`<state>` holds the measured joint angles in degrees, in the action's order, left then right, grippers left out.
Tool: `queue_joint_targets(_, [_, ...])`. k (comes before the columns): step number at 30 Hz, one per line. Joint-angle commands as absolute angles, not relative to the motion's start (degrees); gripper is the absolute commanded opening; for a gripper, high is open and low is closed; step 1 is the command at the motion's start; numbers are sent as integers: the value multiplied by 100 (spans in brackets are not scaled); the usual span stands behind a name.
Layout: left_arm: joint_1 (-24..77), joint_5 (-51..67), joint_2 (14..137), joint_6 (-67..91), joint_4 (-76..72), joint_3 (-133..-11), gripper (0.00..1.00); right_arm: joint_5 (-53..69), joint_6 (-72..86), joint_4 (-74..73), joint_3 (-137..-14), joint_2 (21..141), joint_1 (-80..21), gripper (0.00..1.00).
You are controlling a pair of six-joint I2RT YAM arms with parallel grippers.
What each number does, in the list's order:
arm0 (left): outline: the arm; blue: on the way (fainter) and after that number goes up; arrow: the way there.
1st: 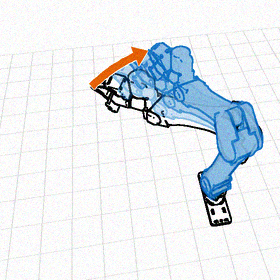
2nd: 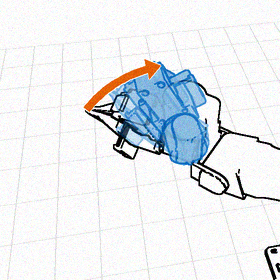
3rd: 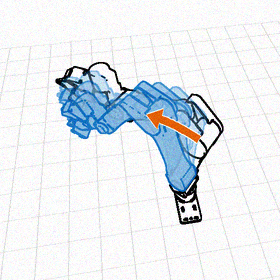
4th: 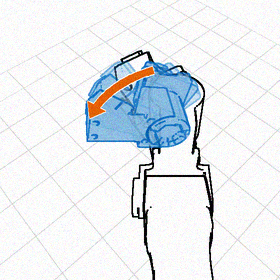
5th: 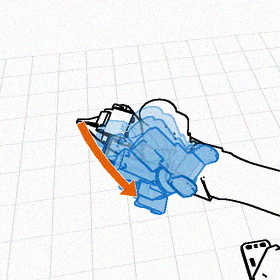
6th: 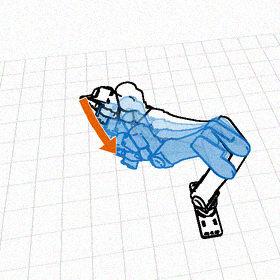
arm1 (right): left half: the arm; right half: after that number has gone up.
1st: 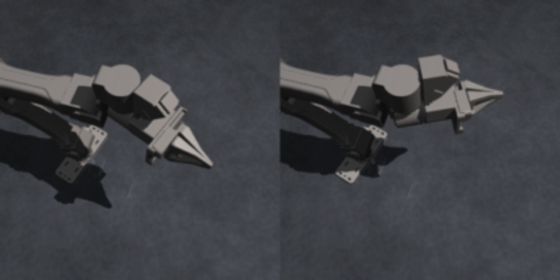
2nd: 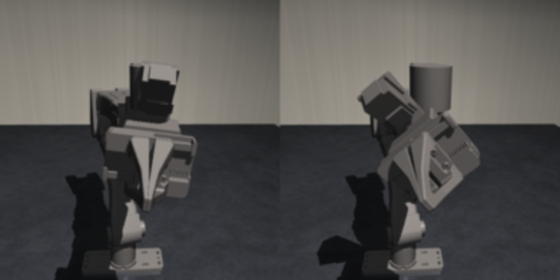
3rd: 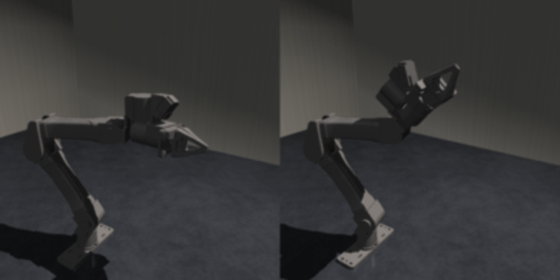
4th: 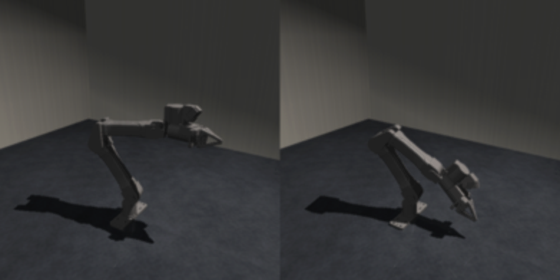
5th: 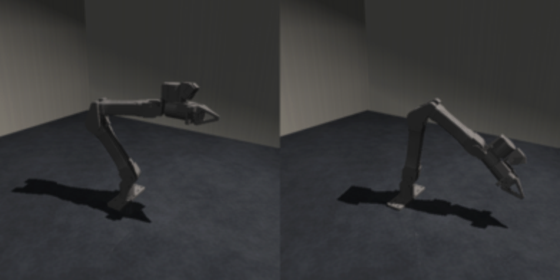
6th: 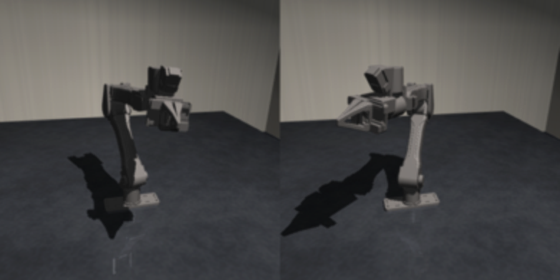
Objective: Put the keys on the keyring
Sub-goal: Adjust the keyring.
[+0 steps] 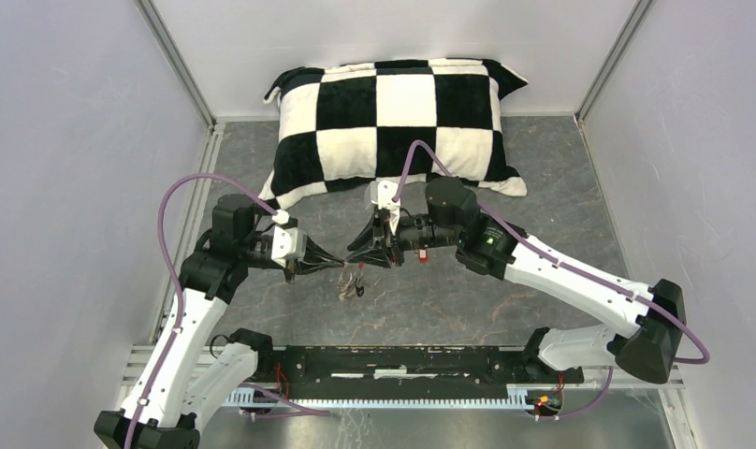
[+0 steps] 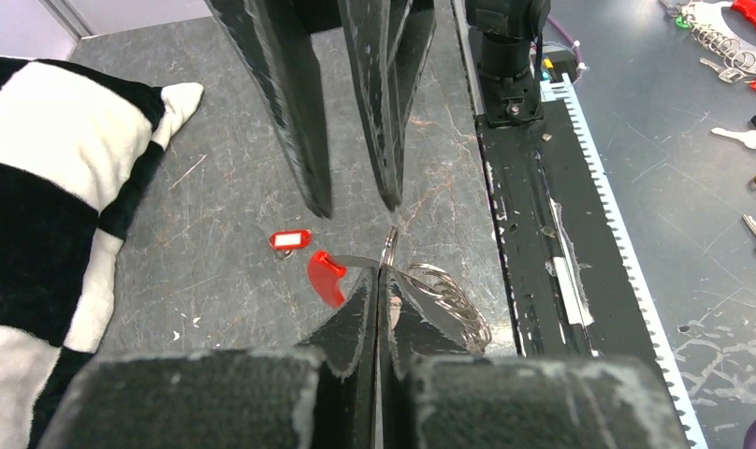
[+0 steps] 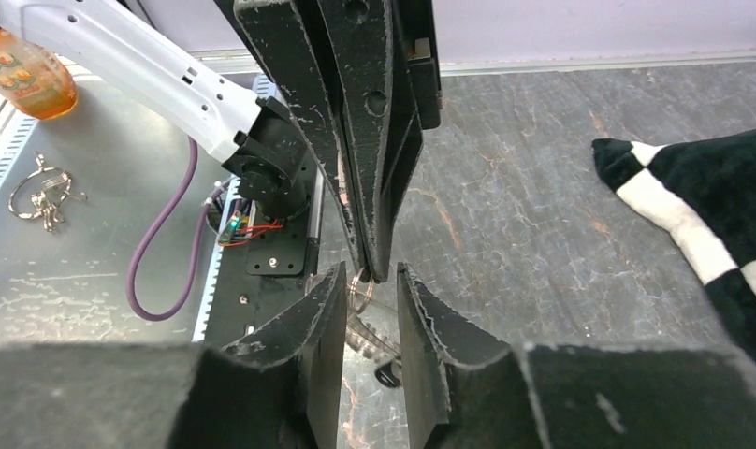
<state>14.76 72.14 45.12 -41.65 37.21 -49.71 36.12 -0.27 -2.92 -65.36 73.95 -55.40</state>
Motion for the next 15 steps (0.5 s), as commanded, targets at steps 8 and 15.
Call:
queue_joint_targets(8, [1494,7360,4466,-4112,3522,-4966,2,2974,-114,-471,-6459,6905,-5519,94])
queue_joint_targets(15, [1493,7249,4304,-4220,3529,-4922,2,2159,-118,-748,-6421,6668,-5485,98])
